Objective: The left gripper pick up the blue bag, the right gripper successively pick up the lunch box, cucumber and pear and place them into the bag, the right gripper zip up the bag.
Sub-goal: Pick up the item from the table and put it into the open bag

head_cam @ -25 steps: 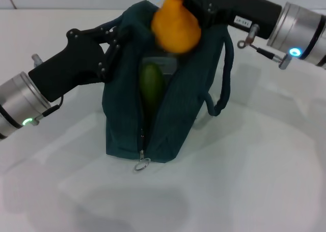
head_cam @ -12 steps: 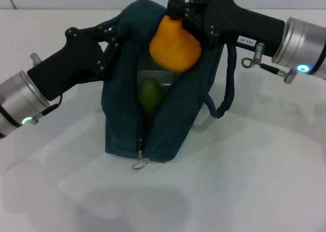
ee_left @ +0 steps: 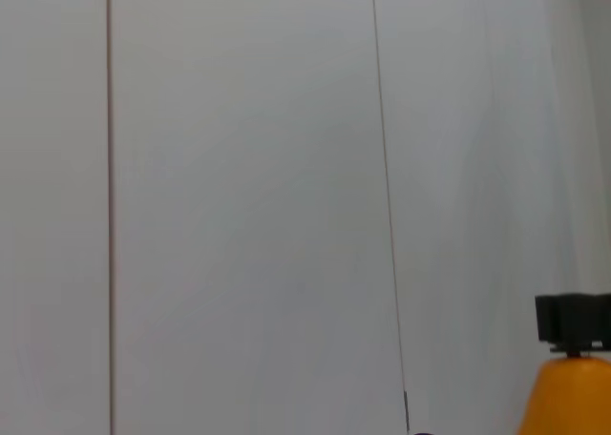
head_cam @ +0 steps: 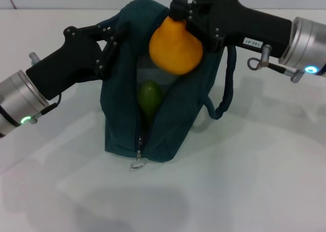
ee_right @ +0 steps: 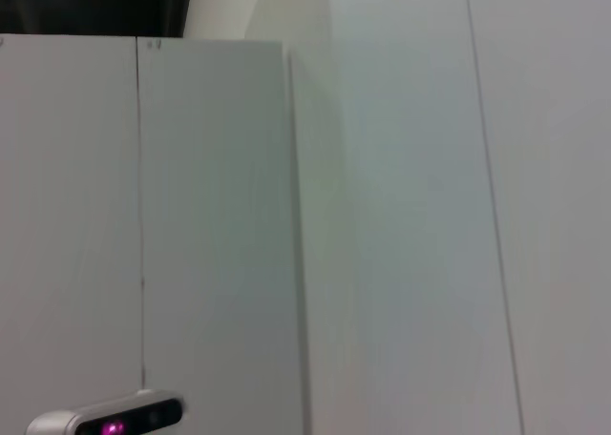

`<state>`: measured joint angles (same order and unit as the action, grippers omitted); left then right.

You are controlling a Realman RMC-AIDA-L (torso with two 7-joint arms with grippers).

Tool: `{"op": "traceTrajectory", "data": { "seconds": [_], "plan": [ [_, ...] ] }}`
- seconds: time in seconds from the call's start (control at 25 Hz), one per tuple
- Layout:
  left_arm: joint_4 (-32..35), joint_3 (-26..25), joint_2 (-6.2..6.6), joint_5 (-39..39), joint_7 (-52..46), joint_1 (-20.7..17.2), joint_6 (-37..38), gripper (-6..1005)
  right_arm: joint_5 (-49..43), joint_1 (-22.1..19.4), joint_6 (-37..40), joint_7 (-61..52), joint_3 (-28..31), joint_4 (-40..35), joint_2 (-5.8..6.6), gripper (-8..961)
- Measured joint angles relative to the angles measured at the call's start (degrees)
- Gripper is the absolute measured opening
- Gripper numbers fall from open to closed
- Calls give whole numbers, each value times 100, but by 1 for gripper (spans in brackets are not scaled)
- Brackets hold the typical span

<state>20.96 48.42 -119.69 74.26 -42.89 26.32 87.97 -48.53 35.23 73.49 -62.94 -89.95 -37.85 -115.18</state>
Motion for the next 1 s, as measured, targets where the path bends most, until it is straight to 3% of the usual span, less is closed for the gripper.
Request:
{"op": "traceTrajectory", "data": {
  "seconds": [0.4, 1.0],
  "plan": [
    [-10, -8, -3, 0, 43, 4, 0, 44, -79, -54, 139, 7, 84, -126, 8, 108],
    [5, 0, 5, 1, 44, 49, -69, 43, -1266, 227, 195, -837, 107, -232, 27, 123]
  ]
}}
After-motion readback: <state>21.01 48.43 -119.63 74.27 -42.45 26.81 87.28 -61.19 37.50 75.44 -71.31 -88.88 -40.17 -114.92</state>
